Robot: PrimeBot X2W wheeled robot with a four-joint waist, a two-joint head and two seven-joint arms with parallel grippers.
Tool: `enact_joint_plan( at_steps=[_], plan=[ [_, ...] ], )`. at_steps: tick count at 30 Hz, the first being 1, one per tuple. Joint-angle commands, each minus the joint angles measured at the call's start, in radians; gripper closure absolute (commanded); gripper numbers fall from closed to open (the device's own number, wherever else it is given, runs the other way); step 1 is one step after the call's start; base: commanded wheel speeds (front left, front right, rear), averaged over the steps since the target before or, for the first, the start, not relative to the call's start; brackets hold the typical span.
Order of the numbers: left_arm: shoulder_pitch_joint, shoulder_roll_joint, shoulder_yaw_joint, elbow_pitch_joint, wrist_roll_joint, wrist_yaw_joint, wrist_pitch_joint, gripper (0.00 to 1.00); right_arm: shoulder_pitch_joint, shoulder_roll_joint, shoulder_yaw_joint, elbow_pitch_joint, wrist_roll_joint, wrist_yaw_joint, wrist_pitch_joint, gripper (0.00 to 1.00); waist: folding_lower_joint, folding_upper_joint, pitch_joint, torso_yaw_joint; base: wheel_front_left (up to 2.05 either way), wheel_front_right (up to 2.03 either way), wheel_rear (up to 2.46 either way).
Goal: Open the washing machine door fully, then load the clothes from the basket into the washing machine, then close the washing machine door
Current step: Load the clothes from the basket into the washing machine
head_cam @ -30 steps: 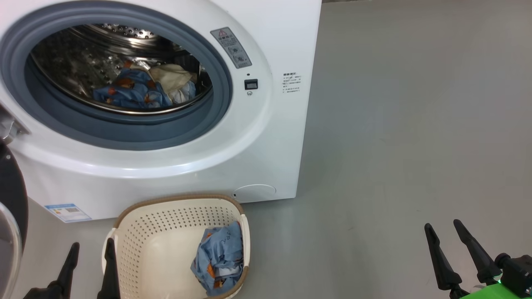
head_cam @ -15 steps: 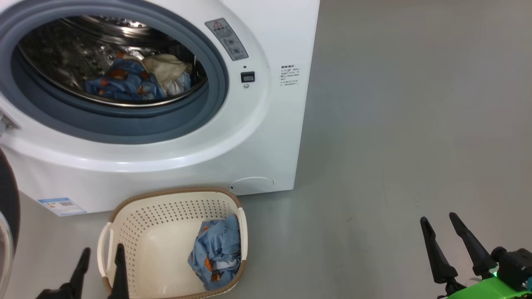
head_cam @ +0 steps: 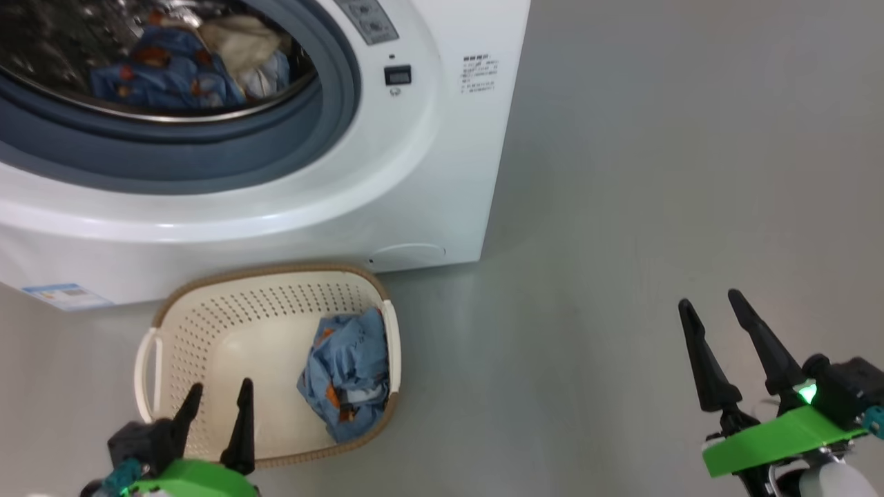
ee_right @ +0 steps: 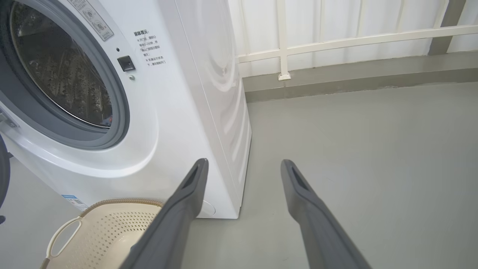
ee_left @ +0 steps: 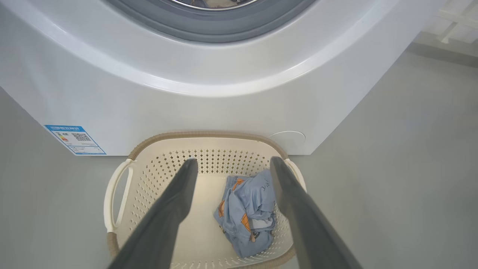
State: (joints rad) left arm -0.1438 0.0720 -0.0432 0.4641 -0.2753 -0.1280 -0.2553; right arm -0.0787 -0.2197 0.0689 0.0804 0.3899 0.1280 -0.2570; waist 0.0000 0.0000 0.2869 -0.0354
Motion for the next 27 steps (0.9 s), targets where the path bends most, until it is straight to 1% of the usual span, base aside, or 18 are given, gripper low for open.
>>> enact_joint_plan(
  at_steps=[1, 6, 17, 20, 27],
  plan=[
    [-0.028, 0.023, 0.027, -0.008, -0.009, -0.003, -0.006, 0.00, -0.018, -0.007, 0.025, -0.026, 0.004, 0.003, -0.005, 0.00, 0.0000, 0.0000, 0.054, -0.011, 0.00, 0.00, 0.00],
    [-0.123, 0.040, -0.018, 0.119, -0.035, -0.003, -0.006, 0.00, -0.062, 0.003, 0.034, -0.032, 0.000, 0.003, -0.005, 0.00, 0.0000, 0.0000, 0.122, -0.021, 0.00, 0.00, 0.00],
    [-0.376, 0.076, -0.193, 0.376, -0.103, -0.003, -0.006, 0.00, -0.163, 0.019, 0.061, -0.048, -0.009, 0.003, -0.005, 0.00, 0.0000, 0.0000, 0.299, -0.048, 0.00, 0.00, 0.00],
    [-0.443, 0.087, -0.239, 0.436, -0.125, -0.003, -0.006, 0.00, -0.188, 0.022, 0.068, -0.054, -0.012, 0.003, -0.005, 0.00, 0.0000, 0.0000, 0.345, -0.058, 0.00, 0.00, 0.00],
    [-0.566, 0.116, -0.355, 0.527, -0.178, -0.003, -0.006, 0.00, -0.234, 0.031, 0.081, -0.068, -0.017, 0.003, -0.005, 0.00, 0.0000, 0.0000, 0.433, -0.082, 0.00, 0.00, 0.00]
  ],
)
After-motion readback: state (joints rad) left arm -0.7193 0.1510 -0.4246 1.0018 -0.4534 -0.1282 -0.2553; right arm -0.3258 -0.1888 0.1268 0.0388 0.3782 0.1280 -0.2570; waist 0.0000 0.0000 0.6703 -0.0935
